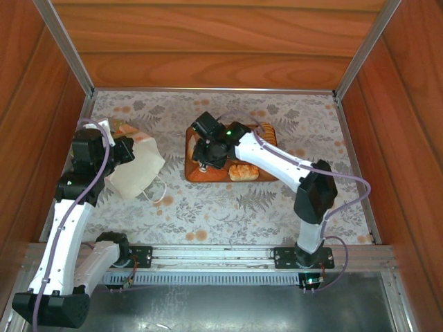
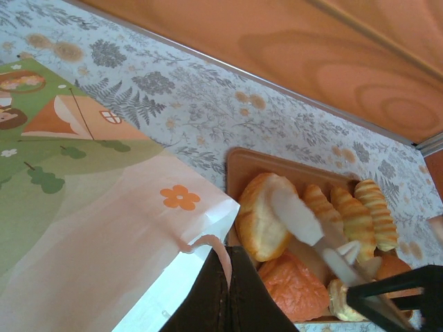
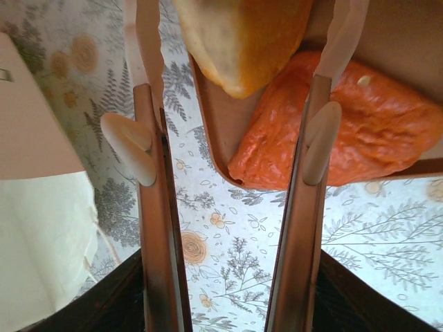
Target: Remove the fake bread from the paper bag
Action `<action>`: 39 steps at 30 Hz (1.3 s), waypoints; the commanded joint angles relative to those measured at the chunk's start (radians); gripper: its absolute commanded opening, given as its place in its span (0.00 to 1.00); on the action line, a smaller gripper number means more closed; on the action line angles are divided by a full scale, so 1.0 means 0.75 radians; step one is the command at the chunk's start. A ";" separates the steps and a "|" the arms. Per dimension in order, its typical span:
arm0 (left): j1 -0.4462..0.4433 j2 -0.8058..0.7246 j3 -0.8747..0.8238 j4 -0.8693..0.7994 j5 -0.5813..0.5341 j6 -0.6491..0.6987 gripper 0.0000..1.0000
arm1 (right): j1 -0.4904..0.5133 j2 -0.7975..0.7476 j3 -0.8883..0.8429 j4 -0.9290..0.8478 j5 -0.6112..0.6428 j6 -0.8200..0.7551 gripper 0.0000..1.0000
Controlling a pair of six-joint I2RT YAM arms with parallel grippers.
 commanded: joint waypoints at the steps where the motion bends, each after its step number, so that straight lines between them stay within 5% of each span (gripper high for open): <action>1: -0.002 -0.011 0.027 0.021 0.007 0.000 0.00 | -0.038 -0.032 0.073 -0.061 0.087 -0.194 0.53; 6: -0.002 -0.010 0.033 0.021 0.011 -0.009 0.00 | -0.114 0.163 0.330 -0.206 -0.050 -0.393 0.54; 15: -0.001 -0.027 0.032 0.010 -0.014 -0.013 0.00 | -0.157 0.457 0.733 -0.595 0.003 -0.471 0.56; 23: -0.002 -0.012 0.033 0.010 -0.012 -0.014 0.00 | -0.157 0.382 0.557 -0.375 -0.282 -0.424 0.57; 28: 0.000 -0.016 0.028 0.008 -0.013 -0.010 0.00 | -0.157 0.391 0.537 -0.379 -0.249 -0.372 0.57; 33: -0.001 -0.027 0.021 0.008 -0.018 -0.010 0.00 | -0.157 0.369 0.498 -0.342 -0.220 -0.314 0.41; 39: 0.000 -0.024 0.022 0.008 -0.019 -0.013 0.00 | -0.157 0.184 0.193 0.061 -0.178 -0.057 0.38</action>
